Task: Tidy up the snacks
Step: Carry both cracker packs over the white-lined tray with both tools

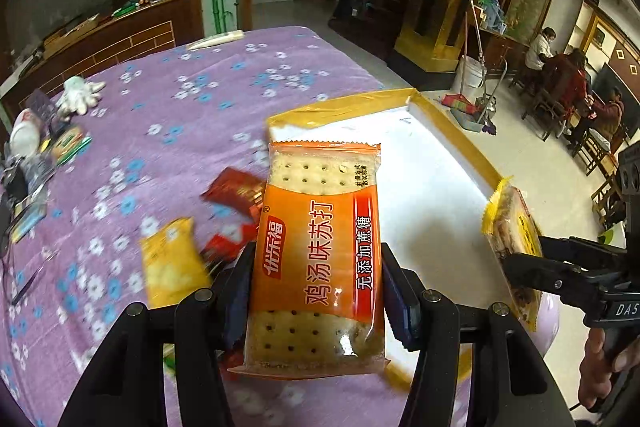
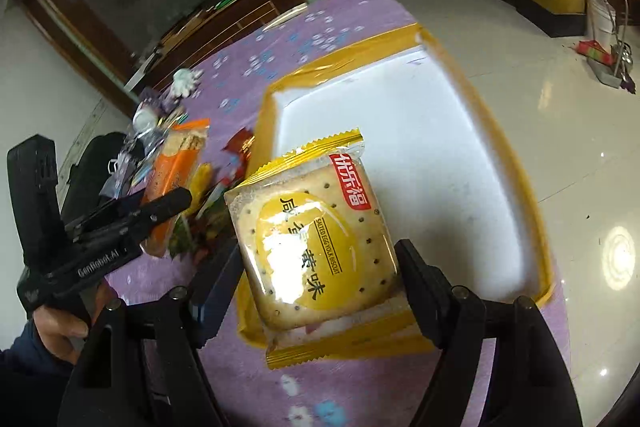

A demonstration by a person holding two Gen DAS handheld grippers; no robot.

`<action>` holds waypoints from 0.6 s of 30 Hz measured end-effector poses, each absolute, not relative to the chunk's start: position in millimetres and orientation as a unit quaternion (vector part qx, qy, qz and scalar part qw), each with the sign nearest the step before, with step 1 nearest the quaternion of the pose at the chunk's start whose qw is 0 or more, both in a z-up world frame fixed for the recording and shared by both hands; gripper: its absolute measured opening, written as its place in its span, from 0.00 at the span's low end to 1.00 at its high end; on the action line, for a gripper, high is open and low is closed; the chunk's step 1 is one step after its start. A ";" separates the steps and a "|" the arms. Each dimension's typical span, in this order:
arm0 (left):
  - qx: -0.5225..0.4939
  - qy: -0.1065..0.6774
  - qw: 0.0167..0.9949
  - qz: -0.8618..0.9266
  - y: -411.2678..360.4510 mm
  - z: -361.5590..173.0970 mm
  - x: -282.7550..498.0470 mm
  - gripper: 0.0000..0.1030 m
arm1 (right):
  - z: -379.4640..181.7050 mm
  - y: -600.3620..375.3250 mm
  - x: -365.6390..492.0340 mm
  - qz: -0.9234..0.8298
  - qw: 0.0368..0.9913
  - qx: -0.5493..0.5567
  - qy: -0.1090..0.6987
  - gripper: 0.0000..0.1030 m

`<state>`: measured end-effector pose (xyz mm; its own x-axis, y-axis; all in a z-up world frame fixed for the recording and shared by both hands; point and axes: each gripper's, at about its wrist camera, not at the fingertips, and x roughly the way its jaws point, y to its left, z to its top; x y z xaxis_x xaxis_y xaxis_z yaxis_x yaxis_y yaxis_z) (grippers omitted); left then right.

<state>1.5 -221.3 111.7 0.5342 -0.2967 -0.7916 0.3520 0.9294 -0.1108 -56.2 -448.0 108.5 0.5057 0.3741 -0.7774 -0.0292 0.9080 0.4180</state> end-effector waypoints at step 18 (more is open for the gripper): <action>0.010 0.483 0.867 -0.123 -293.6 58.9 88.4 0.57 | 79.7 -513.8 76.2 0.087 0.822 0.233 0.513 0.73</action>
<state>88.4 -293.6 58.9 0.5020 -0.2046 -0.8403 0.2232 0.9693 -0.1027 76.2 -513.8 79.7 0.4587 0.3818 -0.8024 0.0960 0.8764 0.4719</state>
